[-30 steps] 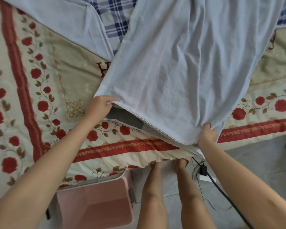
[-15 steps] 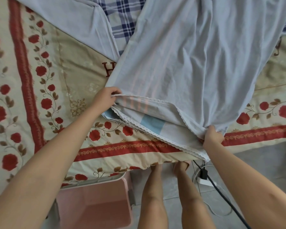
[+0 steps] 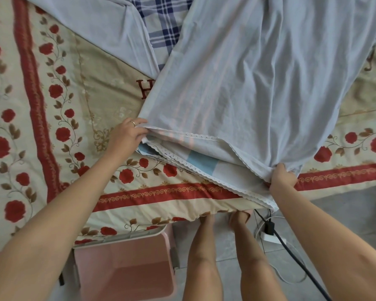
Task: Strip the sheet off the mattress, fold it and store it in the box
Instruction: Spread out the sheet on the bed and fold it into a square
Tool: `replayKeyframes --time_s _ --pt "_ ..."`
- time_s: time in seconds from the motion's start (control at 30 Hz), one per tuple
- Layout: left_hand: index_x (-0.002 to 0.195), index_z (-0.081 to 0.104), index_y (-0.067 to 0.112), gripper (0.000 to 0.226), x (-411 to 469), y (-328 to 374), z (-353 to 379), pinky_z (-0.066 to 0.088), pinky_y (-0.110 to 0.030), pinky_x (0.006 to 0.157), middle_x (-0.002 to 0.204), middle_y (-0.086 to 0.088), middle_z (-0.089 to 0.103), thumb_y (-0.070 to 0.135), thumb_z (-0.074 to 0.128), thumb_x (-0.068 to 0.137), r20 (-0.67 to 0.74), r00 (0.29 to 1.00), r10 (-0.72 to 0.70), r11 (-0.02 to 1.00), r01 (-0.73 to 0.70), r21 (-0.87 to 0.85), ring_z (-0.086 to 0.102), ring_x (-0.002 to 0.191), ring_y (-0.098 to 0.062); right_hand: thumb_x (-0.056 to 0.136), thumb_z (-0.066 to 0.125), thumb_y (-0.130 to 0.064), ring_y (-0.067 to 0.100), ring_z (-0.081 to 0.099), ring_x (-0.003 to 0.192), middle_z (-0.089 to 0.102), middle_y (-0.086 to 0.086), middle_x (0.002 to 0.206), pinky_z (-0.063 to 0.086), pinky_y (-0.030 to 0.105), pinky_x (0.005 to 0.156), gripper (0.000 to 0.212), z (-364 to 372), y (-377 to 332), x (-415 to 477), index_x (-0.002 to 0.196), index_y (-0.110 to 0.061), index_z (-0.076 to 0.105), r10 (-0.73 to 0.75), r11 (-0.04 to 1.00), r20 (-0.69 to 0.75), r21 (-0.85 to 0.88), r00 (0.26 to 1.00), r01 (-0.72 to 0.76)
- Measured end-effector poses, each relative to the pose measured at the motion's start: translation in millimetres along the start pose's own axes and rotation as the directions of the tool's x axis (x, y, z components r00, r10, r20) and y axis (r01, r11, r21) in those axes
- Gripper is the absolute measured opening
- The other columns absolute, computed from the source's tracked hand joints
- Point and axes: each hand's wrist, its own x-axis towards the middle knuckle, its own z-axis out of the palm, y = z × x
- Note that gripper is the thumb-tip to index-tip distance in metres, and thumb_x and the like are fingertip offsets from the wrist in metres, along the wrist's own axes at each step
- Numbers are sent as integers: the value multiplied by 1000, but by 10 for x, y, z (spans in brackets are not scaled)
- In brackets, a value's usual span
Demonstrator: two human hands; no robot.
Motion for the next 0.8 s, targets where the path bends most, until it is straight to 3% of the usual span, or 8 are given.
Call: replayKeyframes --time_s 0.07,0.17,0.33,0.47,0.57,0.7,0.8 --pt "132 53 16 64 -13 -79 18 41 -50 100 147 -6 39 22 78 73 232 953 -194 981 195 17 38 131 -31 95 46 -25 24 48 93 52 9 108 46 37 91 49 -2 -7 -9 140 -8 40 9 1000 3 5 1000 -9" --pt "146 32 23 93 -49 -102 37 29 -45 110 155 -3 23 35 81 69 406 870 -282 938 338 -73 25 140 -26 94 46 -28 25 50 92 52 8 104 48 36 85 45 11 -8 -10 135 -9 45 31 999 -8 -10 999 -31" --pt "132 47 14 71 -53 -69 107 44 -41 95 137 -7 46 29 79 71 228 942 -245 964 261 -42 45 123 -28 94 45 -29 25 49 90 51 9 102 43 31 76 43 6 3 -3 130 -5 49 30 999 1 -25 1000 -30" --pt "110 61 13 38 -71 -14 148 43 -40 85 129 -8 51 15 74 74 163 954 -251 968 246 46 44 120 -27 95 45 -27 23 48 91 53 9 107 42 32 80 43 -1 24 8 130 -3 48 -4 999 8 -35 1000 4" --pt "91 70 9 16 -86 31 186 44 -41 79 120 -10 57 6 70 75 109 984 -142 989 137 49 53 109 -32 94 46 -29 23 48 91 51 7 103 40 31 77 44 -11 49 20 127 -1 49 -12 999 9 -36 1000 12" --pt "93 72 5 24 -57 26 126 42 -30 60 104 -7 64 -8 55 81 70 976 -205 969 213 -128 54 74 -22 94 46 -28 23 48 92 49 6 103 39 31 77 44 -17 88 74 128 -1 48 -30 1000 8 -9 1000 30" --pt "95 71 2 29 -29 -25 -9 46 -34 62 99 -10 66 -12 50 81 48 983 -175 972 180 -152 58 77 -26 94 46 -27 22 50 93 50 4 105 42 31 79 46 1 107 72 135 -5 45 -52 998 -1 37 999 52"
